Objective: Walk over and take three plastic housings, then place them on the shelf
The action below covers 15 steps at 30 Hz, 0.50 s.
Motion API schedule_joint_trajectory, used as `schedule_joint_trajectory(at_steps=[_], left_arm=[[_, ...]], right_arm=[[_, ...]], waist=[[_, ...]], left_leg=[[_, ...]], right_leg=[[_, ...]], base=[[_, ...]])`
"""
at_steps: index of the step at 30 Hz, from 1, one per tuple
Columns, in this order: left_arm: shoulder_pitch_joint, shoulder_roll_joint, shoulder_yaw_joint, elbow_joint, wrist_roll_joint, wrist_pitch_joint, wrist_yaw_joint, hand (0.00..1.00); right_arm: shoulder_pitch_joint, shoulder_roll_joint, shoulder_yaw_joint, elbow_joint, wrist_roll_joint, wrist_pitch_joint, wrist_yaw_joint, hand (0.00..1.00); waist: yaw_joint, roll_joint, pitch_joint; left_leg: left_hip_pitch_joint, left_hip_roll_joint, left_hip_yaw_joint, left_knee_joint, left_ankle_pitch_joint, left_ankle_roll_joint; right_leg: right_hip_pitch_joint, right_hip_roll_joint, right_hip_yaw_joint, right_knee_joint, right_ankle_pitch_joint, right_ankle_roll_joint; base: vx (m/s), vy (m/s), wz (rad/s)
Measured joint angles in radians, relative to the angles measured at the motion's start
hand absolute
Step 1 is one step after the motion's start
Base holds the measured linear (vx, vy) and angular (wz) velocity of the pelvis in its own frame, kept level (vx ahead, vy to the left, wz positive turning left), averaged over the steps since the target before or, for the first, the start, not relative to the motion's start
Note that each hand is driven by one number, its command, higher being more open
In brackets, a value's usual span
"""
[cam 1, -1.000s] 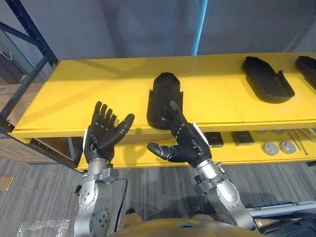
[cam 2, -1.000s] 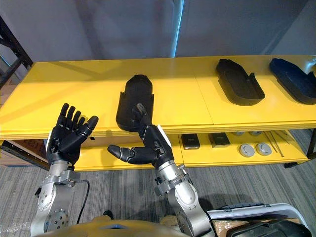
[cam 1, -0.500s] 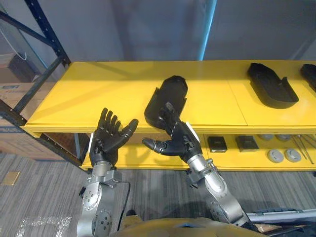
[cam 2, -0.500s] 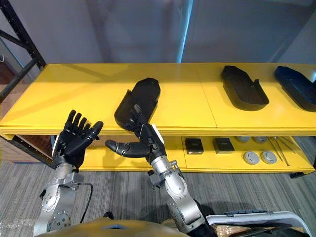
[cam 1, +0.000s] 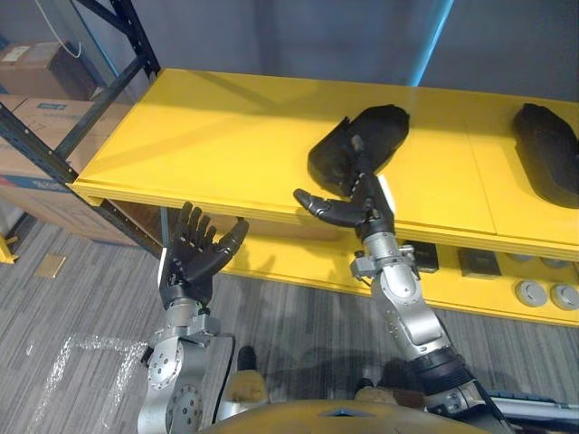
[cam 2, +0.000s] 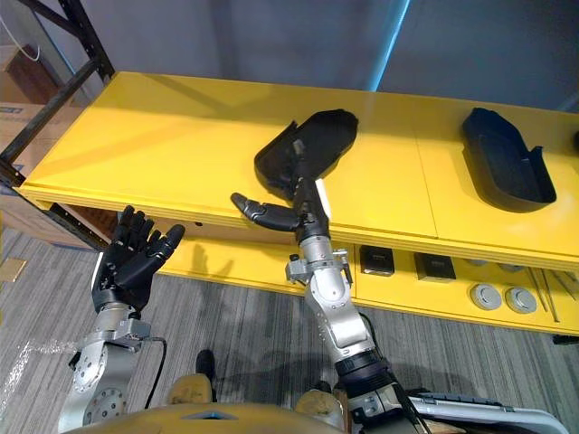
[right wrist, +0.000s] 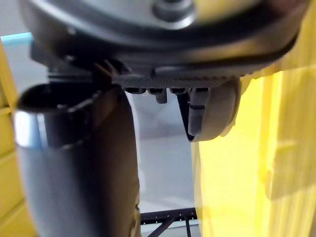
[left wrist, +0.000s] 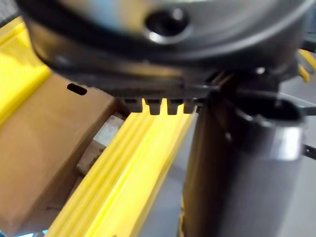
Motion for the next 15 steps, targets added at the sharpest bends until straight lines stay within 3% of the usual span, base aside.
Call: schedule_joint_trajectory(at_steps=[12, 15], left_arm=[[0.006, 0.000, 0.016, 0.000, 0.000, -0.002, -0.058, 1.00], [0.008, 0.000, 0.018, -0.001, 0.000, -0.004, -0.060, 1.00]], right_arm=[[-0.017, -0.035, -0.097, -0.003, -0.040, 0.023, -0.006, 1.00], [0.009, -0.058, -0.127, -0.087, -0.041, 0.043, 0.000, 1.00]], waist=[[-0.002, -0.009, 0.020], [-0.002, -0.010, 0.040]], left_leg=[[0.009, 0.000, -0.007, 0.001, -0.001, 0.000], [0.010, 0.000, -0.006, 0.001, -0.001, 0.001]], right_leg=[[0.017, 0.000, -0.010, 0.000, -0.001, -0.002], [0.017, 0.000, -0.009, 0.001, -0.001, -0.002]], base=[[-0.01, -0.002, 0.01], [-0.02, -0.001, 0.00]])
